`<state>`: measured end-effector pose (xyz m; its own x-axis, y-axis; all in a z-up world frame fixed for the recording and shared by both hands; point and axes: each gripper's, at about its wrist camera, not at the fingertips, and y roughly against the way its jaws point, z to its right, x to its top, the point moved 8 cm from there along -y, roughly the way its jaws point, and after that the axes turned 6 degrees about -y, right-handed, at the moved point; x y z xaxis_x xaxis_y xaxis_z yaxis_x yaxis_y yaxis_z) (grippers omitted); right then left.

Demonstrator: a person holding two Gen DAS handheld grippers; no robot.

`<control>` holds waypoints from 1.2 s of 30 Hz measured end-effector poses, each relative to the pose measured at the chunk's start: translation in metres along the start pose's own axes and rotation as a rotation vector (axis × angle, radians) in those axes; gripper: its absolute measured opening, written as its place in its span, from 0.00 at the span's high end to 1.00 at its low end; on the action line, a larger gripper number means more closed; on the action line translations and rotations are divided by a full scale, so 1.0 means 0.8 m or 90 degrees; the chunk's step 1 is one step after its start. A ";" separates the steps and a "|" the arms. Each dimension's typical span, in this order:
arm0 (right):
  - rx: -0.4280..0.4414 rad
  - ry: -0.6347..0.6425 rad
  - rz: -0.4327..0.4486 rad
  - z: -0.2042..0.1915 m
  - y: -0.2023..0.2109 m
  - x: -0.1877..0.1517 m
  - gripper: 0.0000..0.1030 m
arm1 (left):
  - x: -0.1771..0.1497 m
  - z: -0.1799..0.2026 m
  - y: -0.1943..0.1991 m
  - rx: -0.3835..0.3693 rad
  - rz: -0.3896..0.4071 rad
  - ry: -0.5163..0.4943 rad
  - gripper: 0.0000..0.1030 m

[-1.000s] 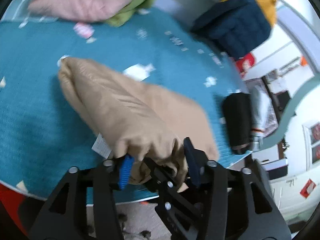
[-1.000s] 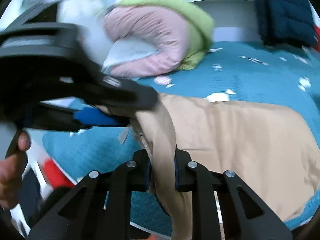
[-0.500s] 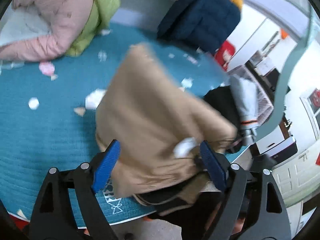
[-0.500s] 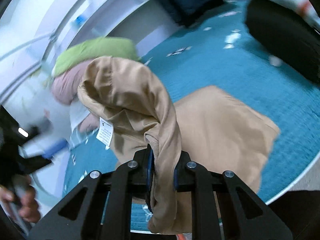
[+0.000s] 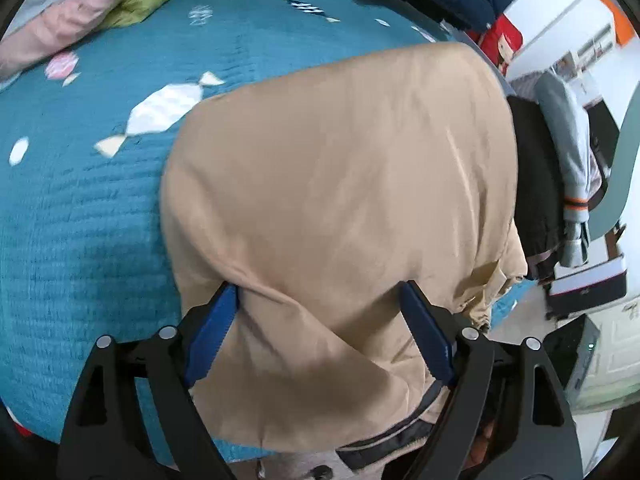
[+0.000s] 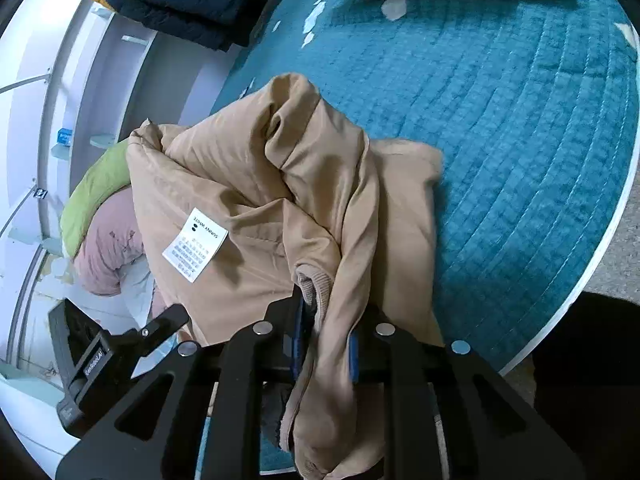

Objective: Fold large clothes

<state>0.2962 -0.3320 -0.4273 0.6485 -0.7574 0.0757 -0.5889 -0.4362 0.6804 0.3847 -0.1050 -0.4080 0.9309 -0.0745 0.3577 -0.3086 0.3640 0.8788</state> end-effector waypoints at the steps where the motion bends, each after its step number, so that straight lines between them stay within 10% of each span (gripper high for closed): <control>1: 0.000 0.001 0.005 -0.001 0.004 0.003 0.81 | 0.004 0.006 -0.004 -0.003 0.001 -0.004 0.19; 12: -0.076 0.206 0.092 -0.056 0.092 0.016 0.66 | 0.005 0.012 -0.012 0.001 -0.001 -0.033 0.16; 16: -0.067 0.284 0.029 -0.086 0.052 -0.004 0.66 | -0.011 0.003 -0.010 -0.015 -0.004 -0.023 0.16; 21: -0.163 0.255 -0.067 -0.015 -0.056 0.014 0.75 | -0.027 -0.003 0.011 -0.031 0.024 -0.017 0.16; 27: -0.142 0.194 -0.092 -0.016 -0.050 0.028 0.72 | -0.047 -0.054 0.032 0.008 0.051 0.030 0.16; 32: -0.094 0.108 -0.016 -0.008 0.015 0.022 0.33 | -0.066 -0.085 0.021 0.023 0.030 0.064 0.16; 36: -0.122 0.036 -0.027 0.024 0.022 0.018 0.27 | -0.073 -0.090 0.021 0.017 0.021 0.075 0.16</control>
<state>0.2860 -0.3599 -0.4285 0.7003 -0.7093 0.0807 -0.4608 -0.3628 0.8099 0.3392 -0.0273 -0.4371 0.9360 0.0478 0.3488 -0.3437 0.3389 0.8758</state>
